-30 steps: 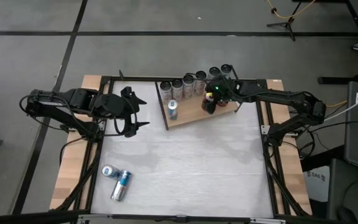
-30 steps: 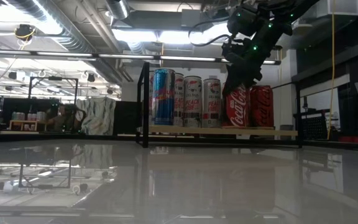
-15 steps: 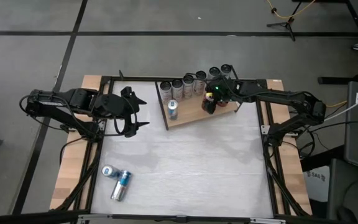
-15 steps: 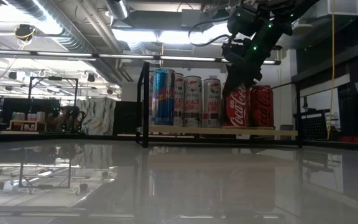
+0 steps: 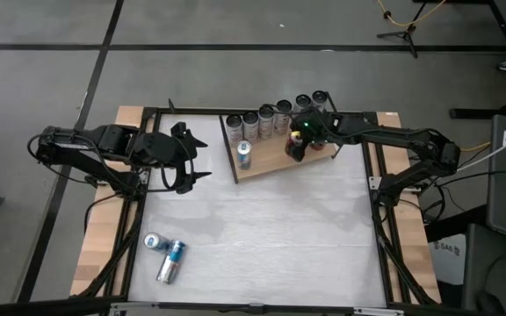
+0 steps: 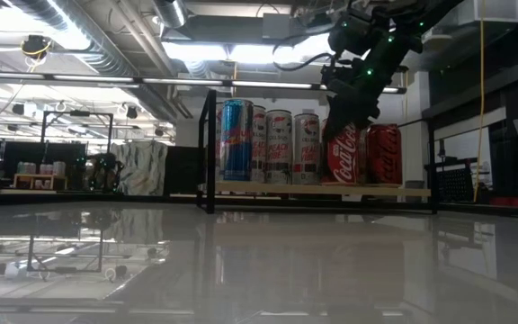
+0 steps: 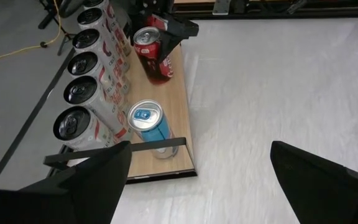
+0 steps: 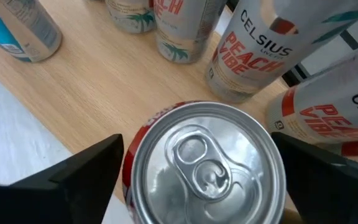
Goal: Place canned beverage on shelf
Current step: Put the red black soda can on the shelf aligned with the other red black soda can, then put the blue soda can on the shelf aligned with the other blue soda can
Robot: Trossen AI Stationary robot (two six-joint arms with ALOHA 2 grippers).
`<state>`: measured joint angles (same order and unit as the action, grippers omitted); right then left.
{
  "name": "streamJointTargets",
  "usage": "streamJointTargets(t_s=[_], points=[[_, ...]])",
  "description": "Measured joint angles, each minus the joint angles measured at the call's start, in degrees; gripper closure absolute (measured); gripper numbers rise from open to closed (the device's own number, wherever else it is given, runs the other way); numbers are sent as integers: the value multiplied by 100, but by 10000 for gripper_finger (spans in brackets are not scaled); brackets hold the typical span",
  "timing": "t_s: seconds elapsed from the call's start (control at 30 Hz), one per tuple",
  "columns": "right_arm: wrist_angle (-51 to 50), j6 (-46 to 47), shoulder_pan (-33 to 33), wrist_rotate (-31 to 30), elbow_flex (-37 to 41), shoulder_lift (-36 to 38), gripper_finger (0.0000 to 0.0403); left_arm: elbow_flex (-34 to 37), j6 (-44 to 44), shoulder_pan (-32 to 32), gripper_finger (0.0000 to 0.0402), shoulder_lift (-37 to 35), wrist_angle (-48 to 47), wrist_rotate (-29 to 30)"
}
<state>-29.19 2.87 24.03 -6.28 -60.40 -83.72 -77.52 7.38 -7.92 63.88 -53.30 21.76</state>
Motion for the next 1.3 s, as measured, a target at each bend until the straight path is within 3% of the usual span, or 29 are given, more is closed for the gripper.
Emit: streamJointTargets(t_s=[0.37, 0.6, 0.77, 0.97, 1.17, 1.3], points=[[25, -30, 0, -16, -162, 13, 35, 0, 9, 2, 25, -2, 116, -184], [-305, -33, 0, -15, -591, 22, 36, 0, 690, 2, 25, -85, 73, -1777], [-451, -35, 0, -15, -855, 26, 36, -2, 1928, 0, 25, -189, -382, -2899], [-524, -36, -2, -13, -1127, 26, 36, -2, 4187, -99, 25, -246, -1567, -3975], [-537, -37, -2, -13, -1384, 26, 36, -2, 6048, -776, 25, -240, -2775, -4077], [-538, -37, -2, -13, -1523, 26, 35, -2, 7342, -1302, 25, -232, -2979, -3857]])
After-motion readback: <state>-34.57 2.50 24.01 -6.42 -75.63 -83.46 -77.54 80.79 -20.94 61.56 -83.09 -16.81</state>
